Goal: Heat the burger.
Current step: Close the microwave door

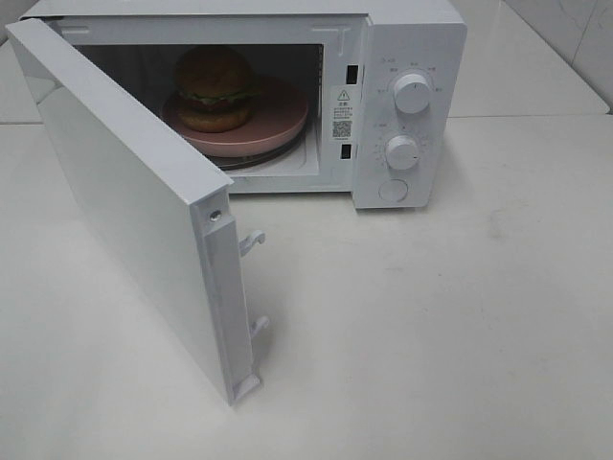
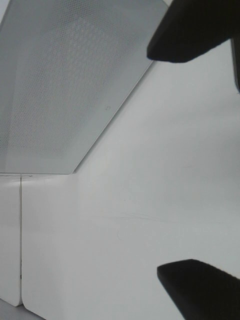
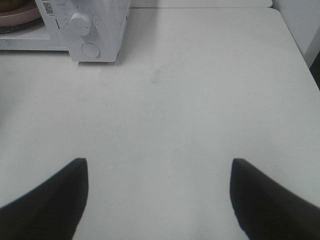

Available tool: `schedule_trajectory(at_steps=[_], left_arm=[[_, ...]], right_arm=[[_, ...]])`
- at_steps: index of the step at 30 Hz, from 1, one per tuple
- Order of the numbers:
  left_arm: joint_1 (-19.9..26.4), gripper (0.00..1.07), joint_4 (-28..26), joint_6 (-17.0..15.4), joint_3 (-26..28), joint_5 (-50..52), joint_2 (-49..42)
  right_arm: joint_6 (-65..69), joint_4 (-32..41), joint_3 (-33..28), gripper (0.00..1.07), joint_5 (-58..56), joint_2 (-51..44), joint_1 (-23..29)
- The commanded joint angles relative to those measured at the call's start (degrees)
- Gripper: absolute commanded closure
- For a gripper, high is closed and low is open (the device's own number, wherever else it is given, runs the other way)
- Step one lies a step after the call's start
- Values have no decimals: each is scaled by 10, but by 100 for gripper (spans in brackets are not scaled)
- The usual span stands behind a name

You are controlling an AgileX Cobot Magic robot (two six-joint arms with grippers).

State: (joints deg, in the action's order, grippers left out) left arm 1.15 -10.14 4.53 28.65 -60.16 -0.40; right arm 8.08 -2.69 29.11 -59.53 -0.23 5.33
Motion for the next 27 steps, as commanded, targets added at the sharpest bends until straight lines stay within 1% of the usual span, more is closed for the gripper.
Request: schedule_trajectory(at_steps=[1, 22, 26, 27], left_arm=[[1, 7, 0, -1, -1, 8, -11], [1, 7, -2, -1, -1, 10, -9], [1, 7, -11, -1, 7, 21, -7], [1, 7, -13, -1, 17, 26, 3]], right_arm=[[-4, 2, -1, 32, 0, -15, -5], [-4, 2, -1, 32, 0, -15, -5], [-4, 2, -1, 32, 0, -15, -5], [-4, 2, -1, 32, 0, -15, -5]])
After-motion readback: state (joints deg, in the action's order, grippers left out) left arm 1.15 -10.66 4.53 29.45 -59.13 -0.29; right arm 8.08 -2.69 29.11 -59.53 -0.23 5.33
